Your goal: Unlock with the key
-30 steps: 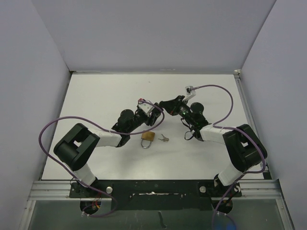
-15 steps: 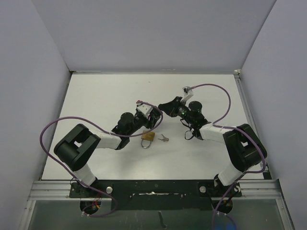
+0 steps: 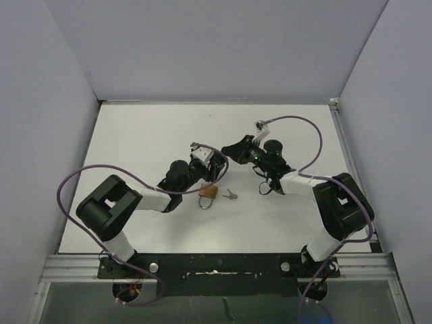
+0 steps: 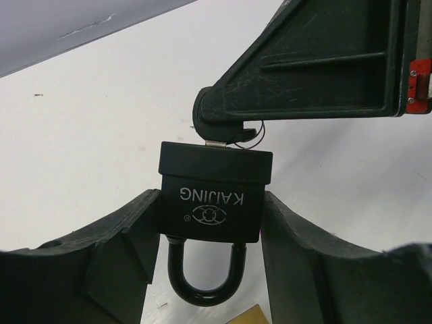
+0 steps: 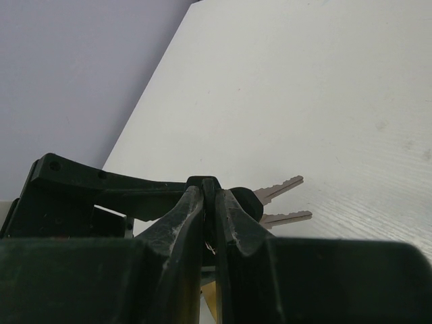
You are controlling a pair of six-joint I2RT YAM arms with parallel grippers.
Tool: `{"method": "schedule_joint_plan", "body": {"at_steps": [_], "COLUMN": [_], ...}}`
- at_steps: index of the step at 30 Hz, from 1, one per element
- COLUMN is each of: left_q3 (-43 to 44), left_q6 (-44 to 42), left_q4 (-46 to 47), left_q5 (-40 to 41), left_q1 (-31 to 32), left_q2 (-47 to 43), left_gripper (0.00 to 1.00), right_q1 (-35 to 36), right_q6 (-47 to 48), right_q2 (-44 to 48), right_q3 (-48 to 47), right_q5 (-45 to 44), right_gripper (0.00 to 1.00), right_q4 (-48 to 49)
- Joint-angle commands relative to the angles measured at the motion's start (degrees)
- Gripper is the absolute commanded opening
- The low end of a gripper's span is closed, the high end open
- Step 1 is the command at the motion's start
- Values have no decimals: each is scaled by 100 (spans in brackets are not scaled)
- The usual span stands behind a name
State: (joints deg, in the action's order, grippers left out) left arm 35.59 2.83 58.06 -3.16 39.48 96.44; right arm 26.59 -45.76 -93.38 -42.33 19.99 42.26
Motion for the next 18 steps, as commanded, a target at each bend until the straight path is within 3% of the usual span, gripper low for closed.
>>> {"method": "schedule_joint_plan", "body": {"at_steps": [1,7,18], "left_q3": [468,560,913], "left_q6": [119,-206,-837], "left_q4": [2877,2878,2873], "left_q5": [1012,1193,2017], "left_q1": [-90,6,319], "left_q2": [-376,-163,262], "left_gripper": [0,0,0], "right_q1": [437,431,480], "right_q6": [-103,-251,-497], "right_q2": [-230,-293,-304], "right_q3": [249,81,-468], "right_q5": [1582,1604,1131], "right_gripper": [0,0,0], "right_q4": [-1389,-1610,-2893]}}
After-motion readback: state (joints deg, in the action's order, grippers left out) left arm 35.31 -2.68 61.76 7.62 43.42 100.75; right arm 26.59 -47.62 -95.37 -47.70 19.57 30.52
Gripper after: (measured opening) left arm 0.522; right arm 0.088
